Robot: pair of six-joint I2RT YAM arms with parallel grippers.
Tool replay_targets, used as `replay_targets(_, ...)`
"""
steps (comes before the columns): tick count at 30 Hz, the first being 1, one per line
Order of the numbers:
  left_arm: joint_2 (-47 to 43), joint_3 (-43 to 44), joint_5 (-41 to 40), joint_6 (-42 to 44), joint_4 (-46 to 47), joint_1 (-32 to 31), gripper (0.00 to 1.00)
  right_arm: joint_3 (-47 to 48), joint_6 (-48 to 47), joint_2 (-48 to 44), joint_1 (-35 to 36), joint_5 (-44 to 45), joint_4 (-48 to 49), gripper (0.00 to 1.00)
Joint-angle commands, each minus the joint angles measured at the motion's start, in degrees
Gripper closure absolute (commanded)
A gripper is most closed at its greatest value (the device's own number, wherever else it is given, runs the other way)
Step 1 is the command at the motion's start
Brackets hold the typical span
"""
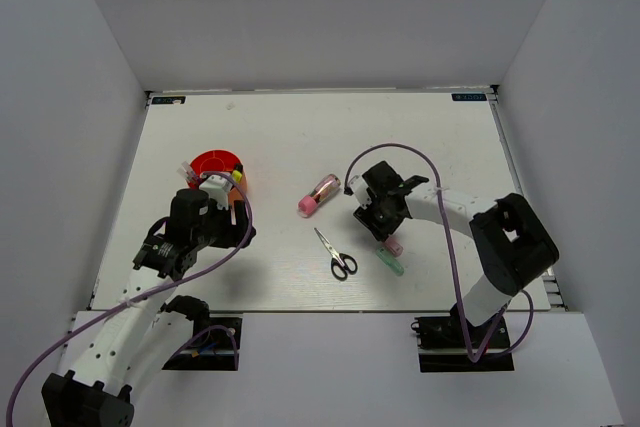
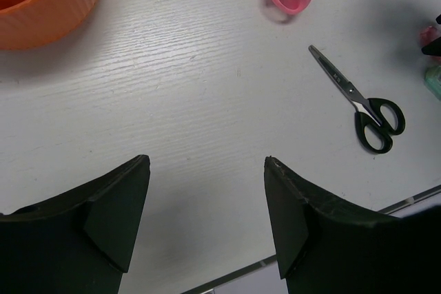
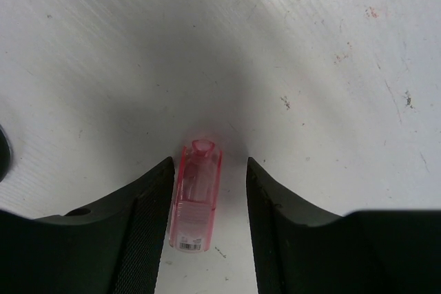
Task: Sort the stationery into containers
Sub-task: Pick up the stationery from the center of the board.
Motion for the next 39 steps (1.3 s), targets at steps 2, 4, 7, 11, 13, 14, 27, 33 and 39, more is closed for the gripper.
replay_targets(2, -1.2, -0.6, -0.3, 0.6, 0.0, -0.2, 0.23, -1.0, 0.9, 2.7, 0.7, 3.2, -2.0, 0.52)
replay_targets(4, -1.2, -0.6, -0.6, 0.5, 0.2, -0.1, 0.23, -1.0, 1.0, 3.4, 0.7, 3.3, -2.2, 0.55)
replay_targets(7, -1.4, -0.6, -0.6, 0.6, 0.2, -0.1, 0.23, -1.0, 1.4, 3.6, 0.8, 2.7, -3.4, 0.61)
replay_targets(11, -1.8, -0.7, -0.6, 0.6, 0.3, -0.1, 0.23, 0.1, 1.9, 4.7, 0.6, -0.1, -5.1, 0.74)
replay_targets(13, -1.9, -0.6, -0.6, 0.5, 0.3, -0.2, 0.23, 0.2, 1.7, 4.9, 0.5, -0.4, -5.9, 0.80)
replay_targets(14, -1.9, -0.8, -1.0, 0.7, 0.2, -0.1, 0.23, 0.3, 1.6, 4.9, 0.6, -0.4, -6.1, 0.82)
replay_targets(27, -5.3, -1.8, -2.8, 0.7, 1.5, -0.3, 0.23, 11.8, -5.8, 1.4, 0.8, -8.2, -11.2, 1.00)
replay_targets(33, -10.9, -4.1, -4.8, 1.0, 4.1, -0.2, 0.23, 26.7, -8.4, 5.3, 1.4, -11.2, -15.7, 1.00)
replay_targets(39, -15.5, -5.9, -9.5, 0.9, 6.2, -0.1, 0.23, 45.9, -10.0, 13.0, 4.4, -10.6, -20.0, 1.00)
